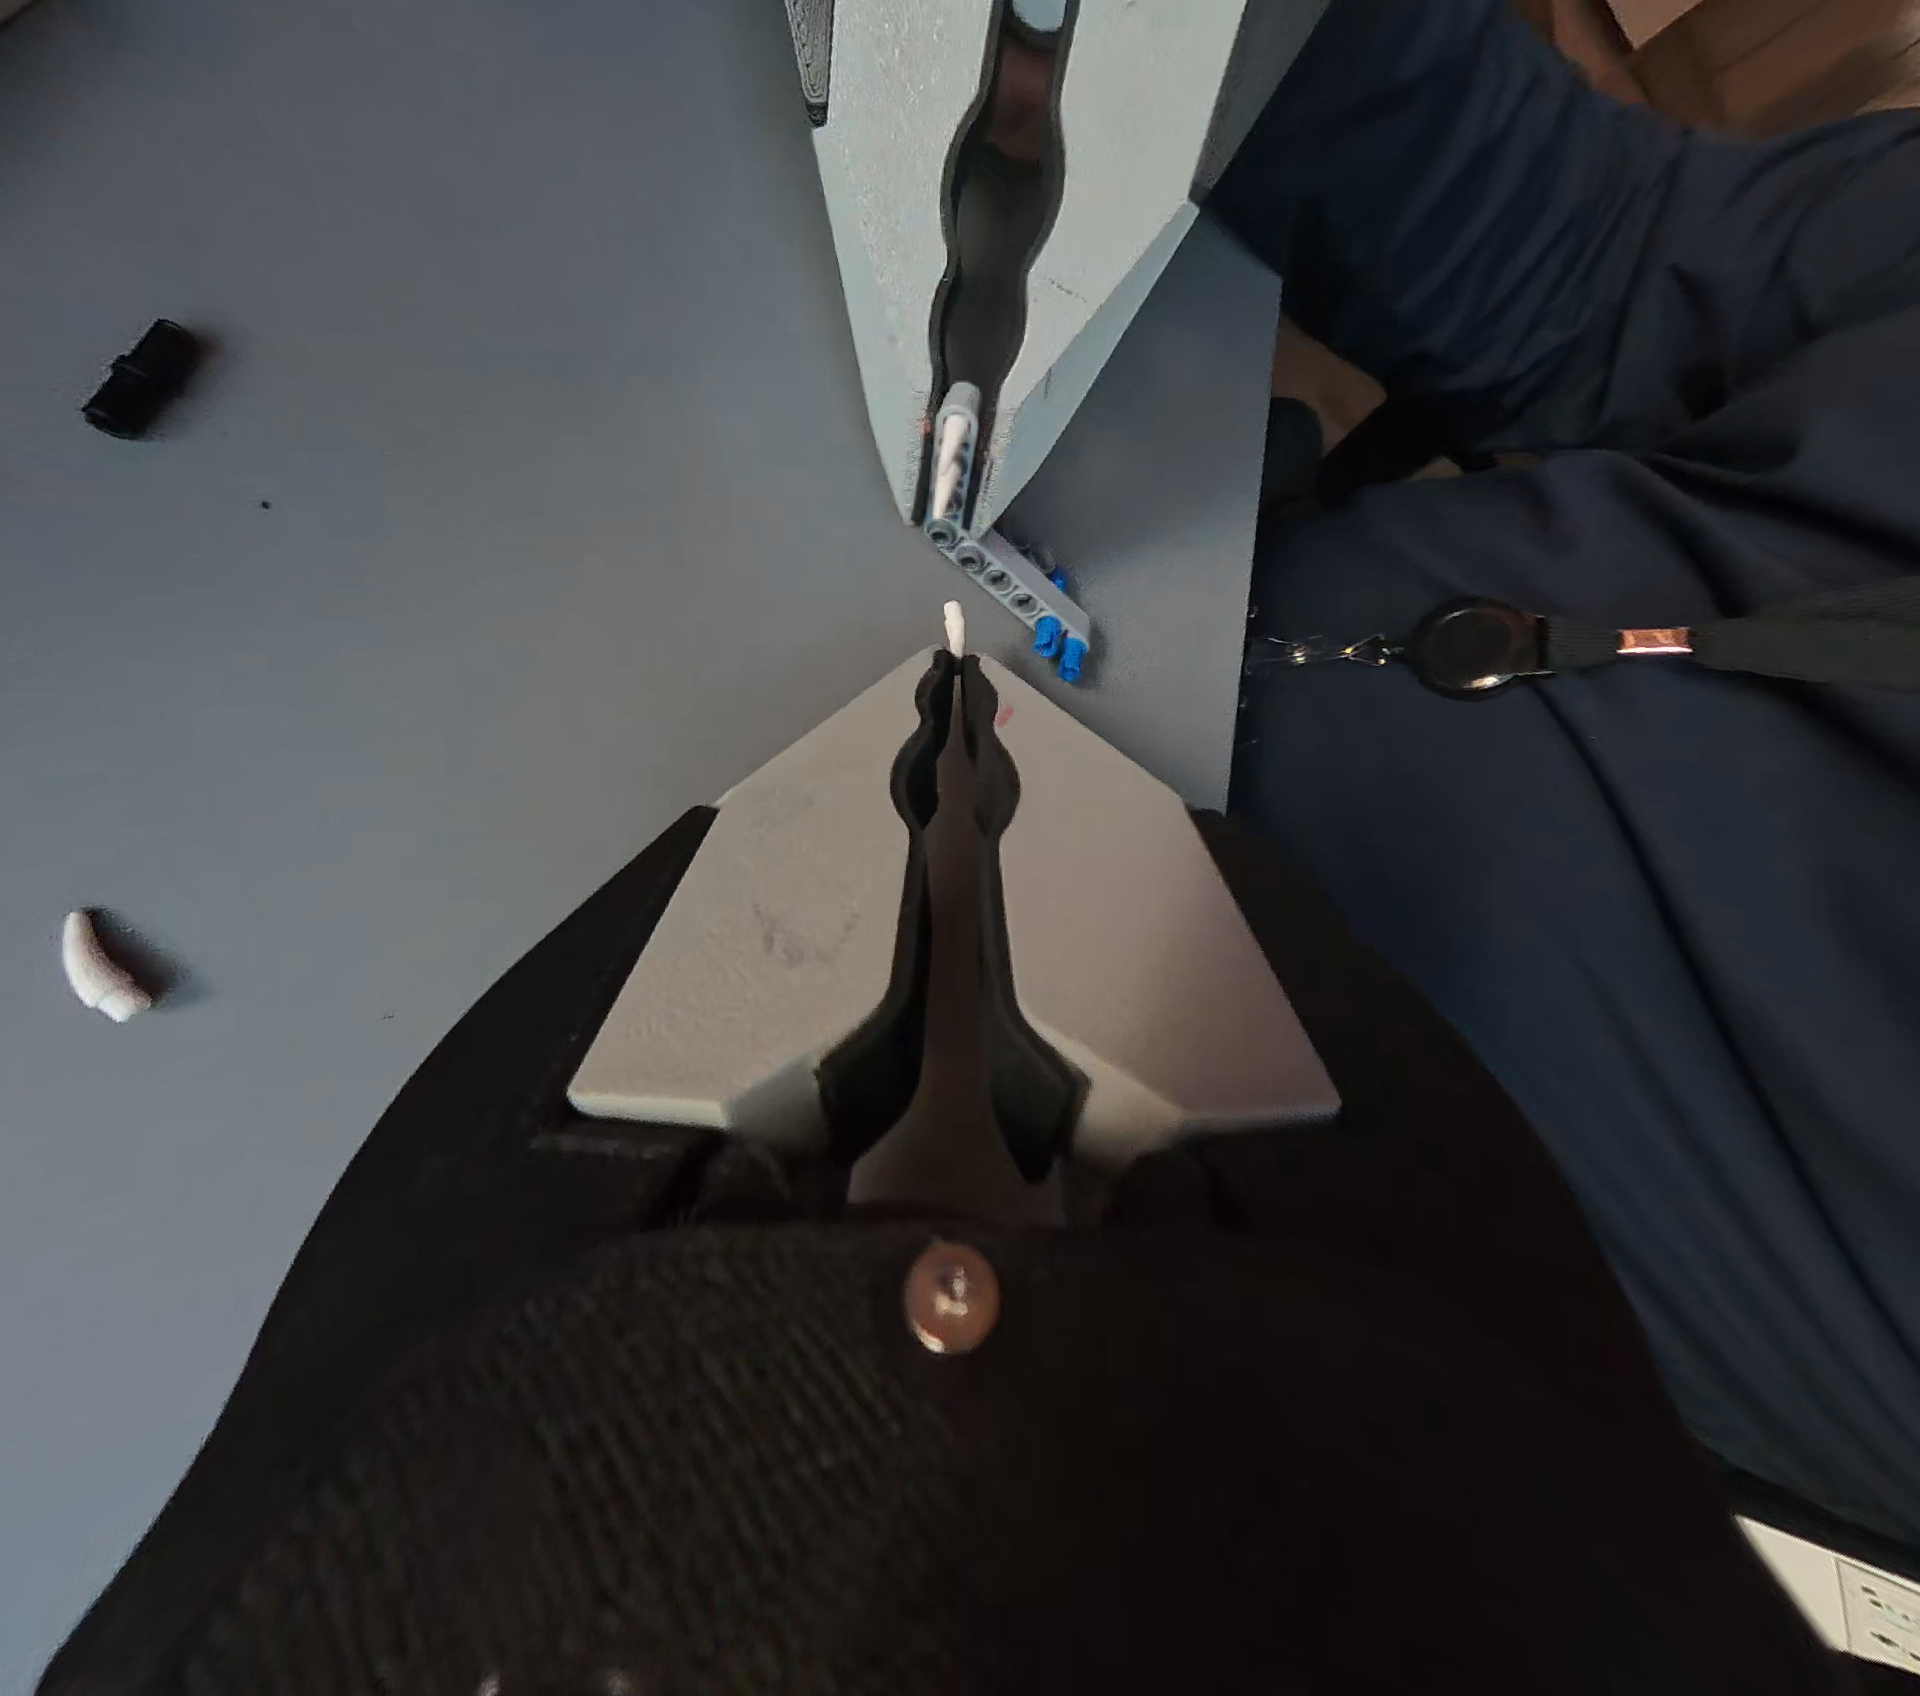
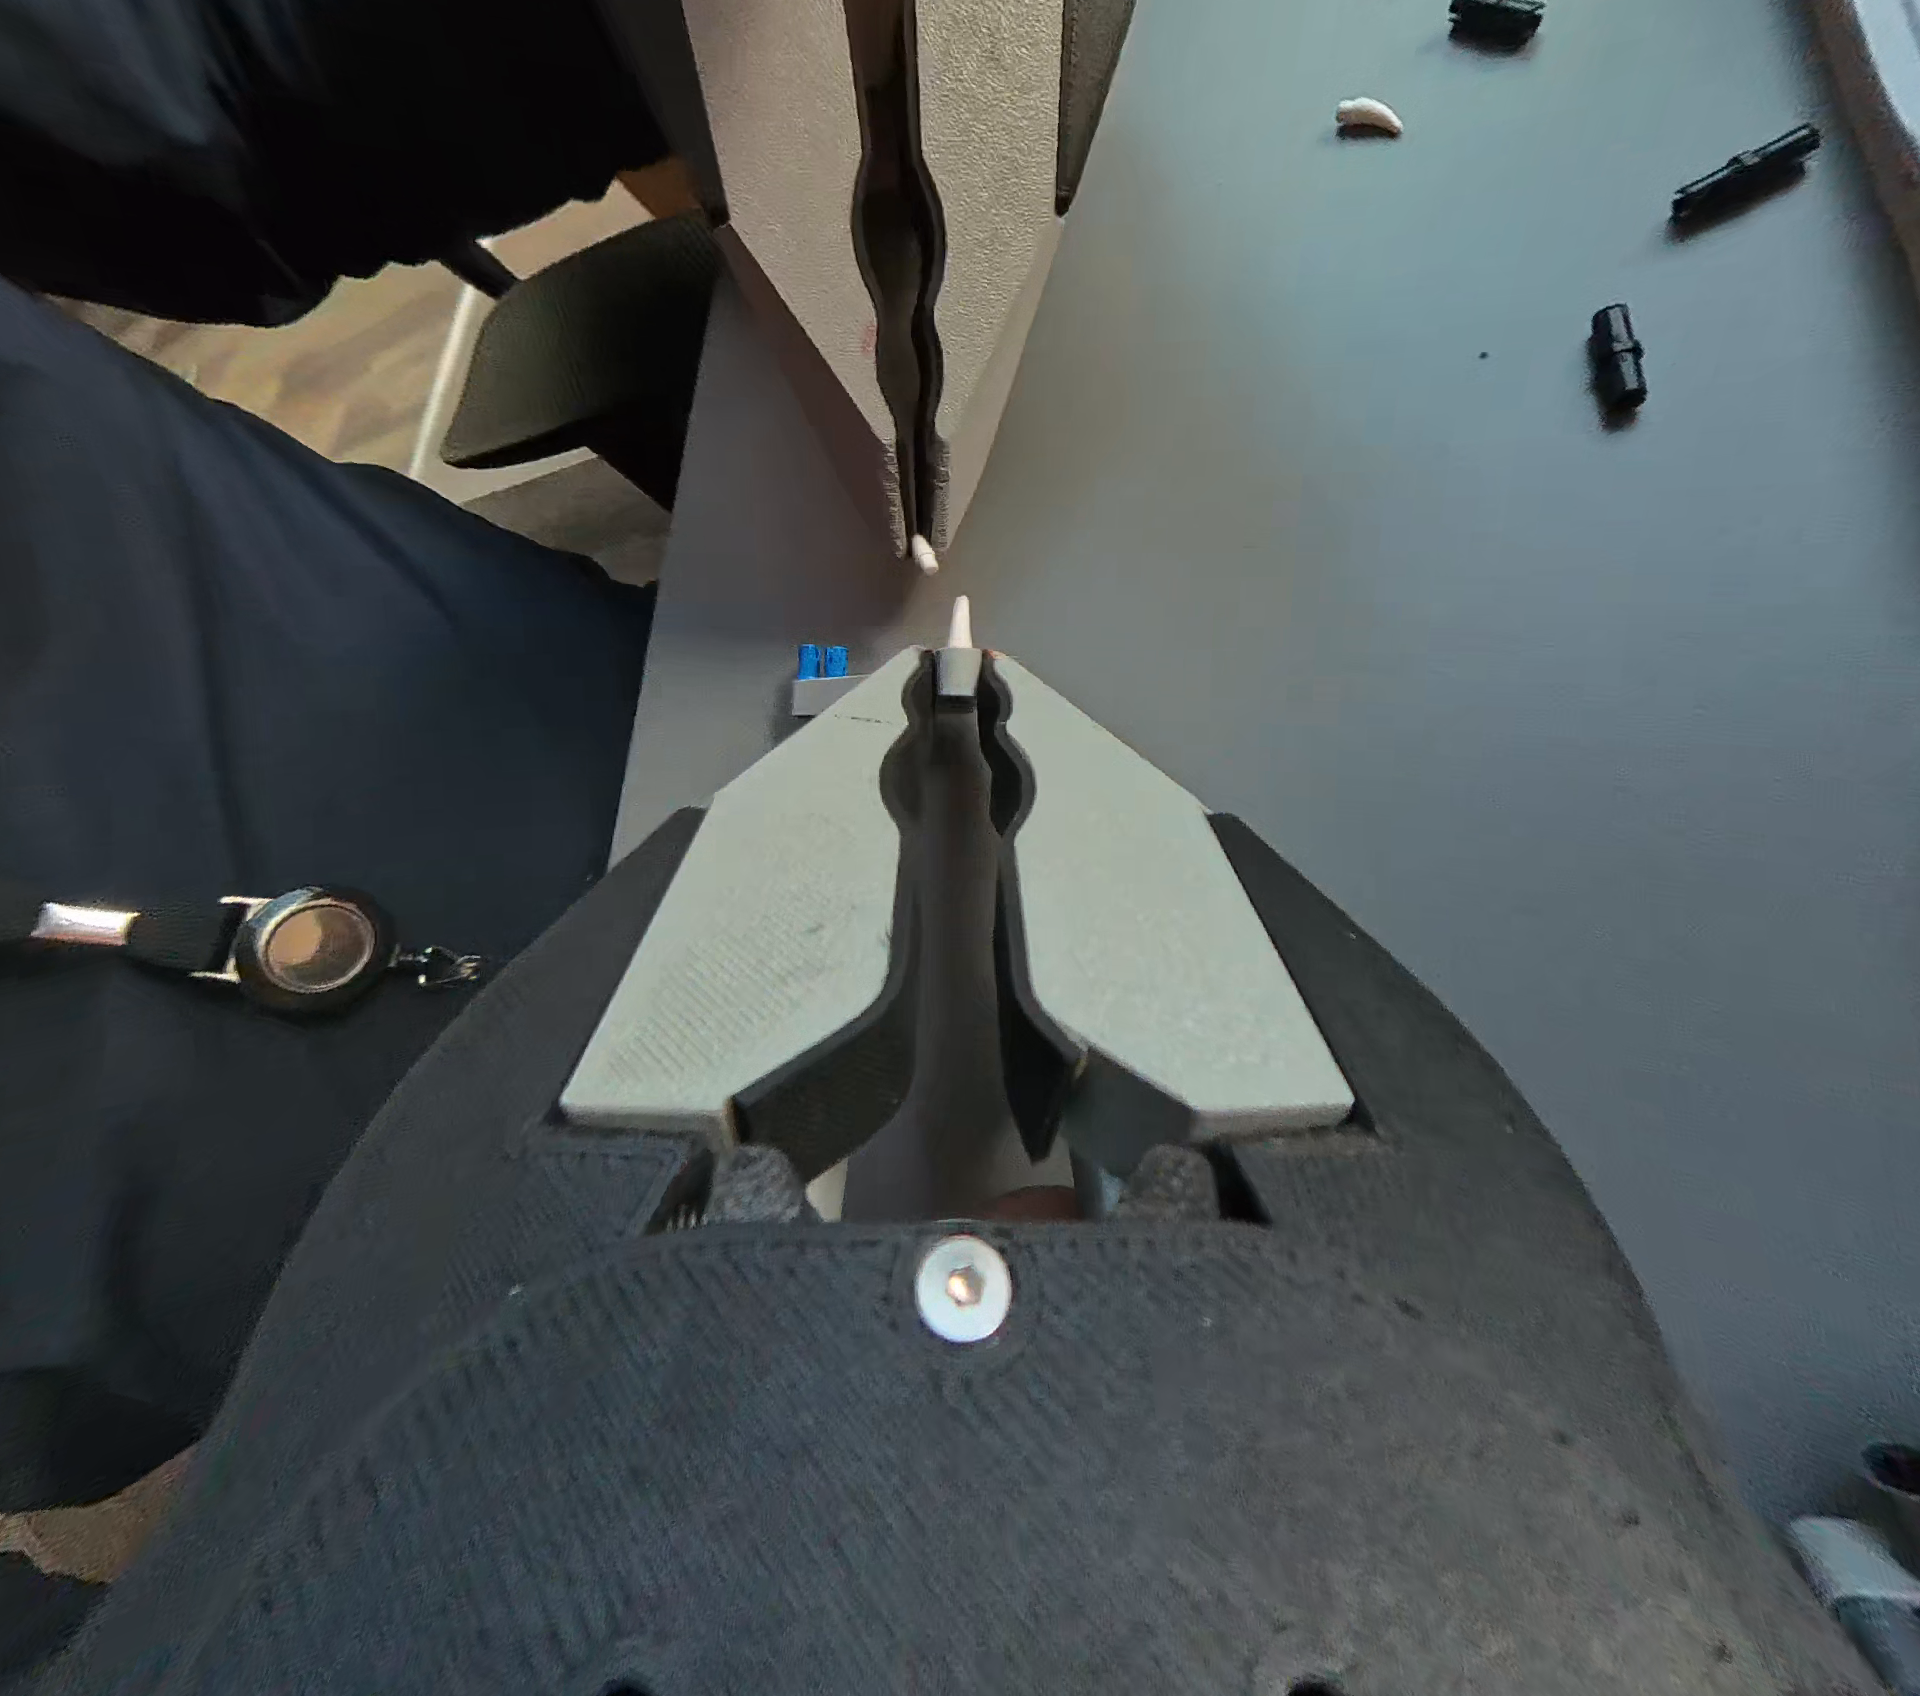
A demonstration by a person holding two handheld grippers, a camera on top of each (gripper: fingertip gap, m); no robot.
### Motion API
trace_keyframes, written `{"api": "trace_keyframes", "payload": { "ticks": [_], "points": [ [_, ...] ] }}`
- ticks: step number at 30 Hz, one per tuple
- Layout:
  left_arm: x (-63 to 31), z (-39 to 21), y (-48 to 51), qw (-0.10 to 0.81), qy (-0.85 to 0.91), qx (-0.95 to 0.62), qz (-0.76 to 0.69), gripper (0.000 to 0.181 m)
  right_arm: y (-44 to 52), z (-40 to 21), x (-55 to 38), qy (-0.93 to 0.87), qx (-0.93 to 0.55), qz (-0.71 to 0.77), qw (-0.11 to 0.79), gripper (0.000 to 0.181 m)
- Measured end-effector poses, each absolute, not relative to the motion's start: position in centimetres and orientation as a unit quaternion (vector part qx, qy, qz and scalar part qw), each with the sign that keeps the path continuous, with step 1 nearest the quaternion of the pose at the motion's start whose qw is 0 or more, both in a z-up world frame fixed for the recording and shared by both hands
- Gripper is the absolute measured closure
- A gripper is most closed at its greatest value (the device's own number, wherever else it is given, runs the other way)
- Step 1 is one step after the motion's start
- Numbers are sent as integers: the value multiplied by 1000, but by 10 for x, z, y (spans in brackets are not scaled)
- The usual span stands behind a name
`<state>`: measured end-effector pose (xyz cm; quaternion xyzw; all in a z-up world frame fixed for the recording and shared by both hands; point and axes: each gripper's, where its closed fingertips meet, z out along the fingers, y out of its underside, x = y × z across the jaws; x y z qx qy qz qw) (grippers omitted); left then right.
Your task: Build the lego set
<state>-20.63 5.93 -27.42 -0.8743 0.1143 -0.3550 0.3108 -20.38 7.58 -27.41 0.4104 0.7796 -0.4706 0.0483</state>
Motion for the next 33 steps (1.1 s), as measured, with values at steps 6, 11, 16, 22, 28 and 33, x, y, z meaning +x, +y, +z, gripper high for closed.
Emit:
{"api": "trace_keyframes", "payload": {
  "ticks": [6, 11, 16, 22, 28, 33],
  "points": [
    [-210, -272, 62, 318, 99, -871, -360, 181, 83, -262, -206, 762, 408, -502, 19, 162],
    [-205, -269, 61, 327, 115, -868, -356, 181, 92, -246, -212, 748, 398, -528, -54, 160],
    [-193, -263, 62, 340, 122, -858, -365, 181, 73, -237, -203, 777, 331, -527, -91, 168],
    [-191, -255, 66, 358, 129, -852, -360, 181, 64, -248, -199, 797, 320, -507, -79, 175],
    [-189, -251, 68, 364, 129, -847, -365, 181, 64, -247, -198, 798, 315, -507, -81, 181],
    [-191, -255, 69, 360, 124, -852, -359, 181, 65, -253, -198, 804, 320, -495, -78, 181]
  ]
}}
